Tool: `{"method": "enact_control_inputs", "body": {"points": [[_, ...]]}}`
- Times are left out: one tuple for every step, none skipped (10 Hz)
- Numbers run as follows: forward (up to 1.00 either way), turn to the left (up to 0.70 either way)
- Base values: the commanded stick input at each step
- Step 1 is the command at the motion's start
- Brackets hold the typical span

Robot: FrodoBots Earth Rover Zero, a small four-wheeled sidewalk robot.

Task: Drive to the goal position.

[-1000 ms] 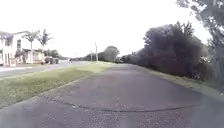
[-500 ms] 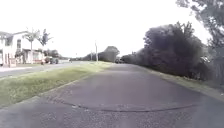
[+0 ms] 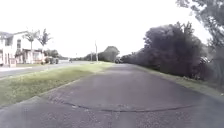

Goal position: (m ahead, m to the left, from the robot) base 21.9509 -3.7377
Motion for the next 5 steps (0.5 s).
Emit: {"method": "enact_control_inputs", "body": {"points": [[0.06, 0.0], [0.05, 0.0], [0.05, 0.0], [0.05, 0.0], [0.05, 0.0]]}}
